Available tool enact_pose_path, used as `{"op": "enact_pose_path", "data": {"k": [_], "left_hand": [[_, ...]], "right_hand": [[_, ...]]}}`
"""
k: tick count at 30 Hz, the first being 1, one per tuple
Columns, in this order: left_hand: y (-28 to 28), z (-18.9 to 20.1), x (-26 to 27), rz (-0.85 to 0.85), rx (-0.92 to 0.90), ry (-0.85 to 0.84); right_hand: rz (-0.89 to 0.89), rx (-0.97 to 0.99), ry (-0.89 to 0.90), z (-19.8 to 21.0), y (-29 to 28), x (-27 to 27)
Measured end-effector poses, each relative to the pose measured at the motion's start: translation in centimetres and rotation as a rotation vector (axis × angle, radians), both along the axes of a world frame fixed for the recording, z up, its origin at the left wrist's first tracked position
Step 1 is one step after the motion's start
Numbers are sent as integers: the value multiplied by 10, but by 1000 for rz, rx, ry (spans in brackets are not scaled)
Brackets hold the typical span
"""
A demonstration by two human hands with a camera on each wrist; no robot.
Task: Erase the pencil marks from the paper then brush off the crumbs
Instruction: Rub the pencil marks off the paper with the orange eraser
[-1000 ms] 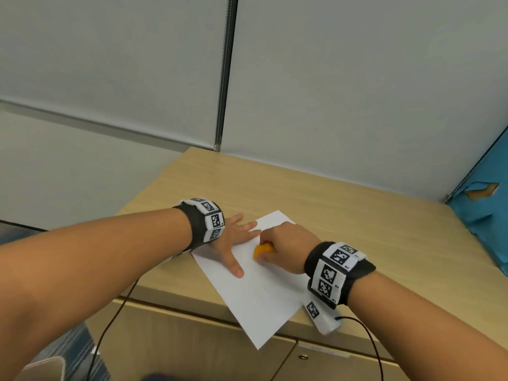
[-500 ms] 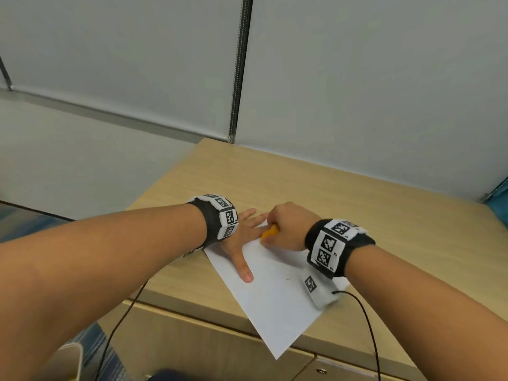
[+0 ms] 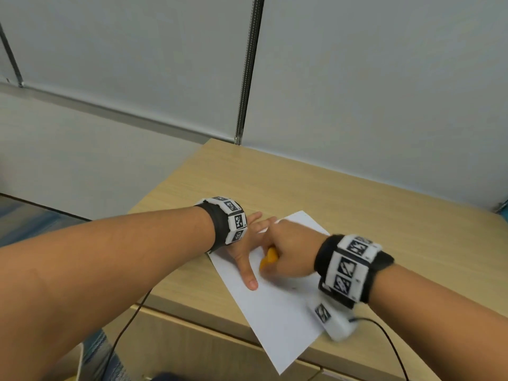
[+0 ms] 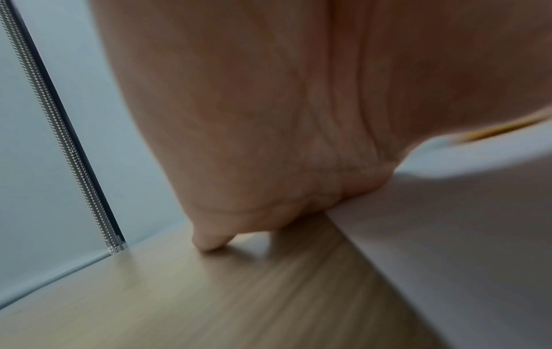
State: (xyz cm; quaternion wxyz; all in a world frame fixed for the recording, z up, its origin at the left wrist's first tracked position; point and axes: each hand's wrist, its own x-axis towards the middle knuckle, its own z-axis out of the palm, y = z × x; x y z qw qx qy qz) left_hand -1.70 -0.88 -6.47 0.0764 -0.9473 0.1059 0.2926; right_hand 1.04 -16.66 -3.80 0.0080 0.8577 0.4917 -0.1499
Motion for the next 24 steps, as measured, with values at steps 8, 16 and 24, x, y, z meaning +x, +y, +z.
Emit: {"op": "enact_pose_path", "data": {"k": [8, 16, 24], "left_hand": [[0, 0, -2, 14, 5, 2], [-2, 2, -5, -1, -17, -14], [-1, 1, -5, -10, -12, -16]], "right_hand": [[-127, 41, -77, 4, 13, 21], [-152, 59, -84, 4, 14, 26], [-161, 71, -52, 3, 12, 28]]}}
